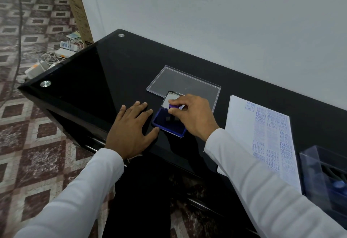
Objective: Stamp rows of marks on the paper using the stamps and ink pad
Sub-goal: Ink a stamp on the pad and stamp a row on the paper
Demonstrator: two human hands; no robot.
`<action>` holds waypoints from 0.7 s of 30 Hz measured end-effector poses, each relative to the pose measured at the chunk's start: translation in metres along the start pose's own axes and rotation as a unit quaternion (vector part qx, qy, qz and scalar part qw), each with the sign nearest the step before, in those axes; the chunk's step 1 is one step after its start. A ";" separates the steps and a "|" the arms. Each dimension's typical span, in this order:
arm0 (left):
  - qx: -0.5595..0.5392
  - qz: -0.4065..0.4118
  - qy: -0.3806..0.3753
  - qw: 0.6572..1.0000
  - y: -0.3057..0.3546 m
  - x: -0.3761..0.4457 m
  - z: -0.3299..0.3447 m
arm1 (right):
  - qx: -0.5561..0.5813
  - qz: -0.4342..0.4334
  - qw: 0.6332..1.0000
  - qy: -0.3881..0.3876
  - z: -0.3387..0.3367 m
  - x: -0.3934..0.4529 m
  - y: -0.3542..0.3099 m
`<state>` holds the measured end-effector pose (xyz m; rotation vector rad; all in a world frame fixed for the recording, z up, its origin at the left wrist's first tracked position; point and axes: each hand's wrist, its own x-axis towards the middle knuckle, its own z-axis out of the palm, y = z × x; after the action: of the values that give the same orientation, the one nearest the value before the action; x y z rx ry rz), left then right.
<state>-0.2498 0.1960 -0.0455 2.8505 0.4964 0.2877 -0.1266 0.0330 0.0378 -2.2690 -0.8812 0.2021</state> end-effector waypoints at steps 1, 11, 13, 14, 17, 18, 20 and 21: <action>-0.001 0.000 0.003 1.000 0.000 0.000 0.000 | 0.003 -0.001 1.000 0.001 0.000 0.000 0.000; 0.007 -0.001 0.003 1.000 -0.001 0.000 0.004 | 0.018 -0.004 0.999 -0.026 -0.003 -0.001 -0.001; 0.010 -0.002 0.003 1.000 -0.001 0.001 0.004 | 0.018 -0.004 0.999 -0.028 -0.003 -0.002 -0.001; 0.012 -0.002 0.003 1.000 -0.001 0.001 0.005 | 0.020 -0.005 0.999 -0.024 -0.002 -0.002 -0.001; 0.009 -0.001 0.006 1.000 -0.001 0.000 0.004 | 0.021 -0.003 1.000 -0.008 -0.001 -0.002 0.000; 0.007 -0.001 0.005 1.000 -0.001 0.000 0.003 | 0.021 0.001 1.000 -0.005 -0.001 -0.001 0.000; 0.007 -0.001 0.005 1.000 -0.001 0.000 0.003 | 0.018 0.011 1.000 -0.004 0.000 0.000 0.000; 0.008 -0.001 0.006 1.000 -0.001 0.000 0.003 | 0.017 0.014 1.000 -0.006 0.000 0.001 0.000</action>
<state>-0.2494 0.1962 -0.0485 2.8658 0.5070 0.3016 -0.1263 0.0337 0.0374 -2.2515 -0.8452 0.2416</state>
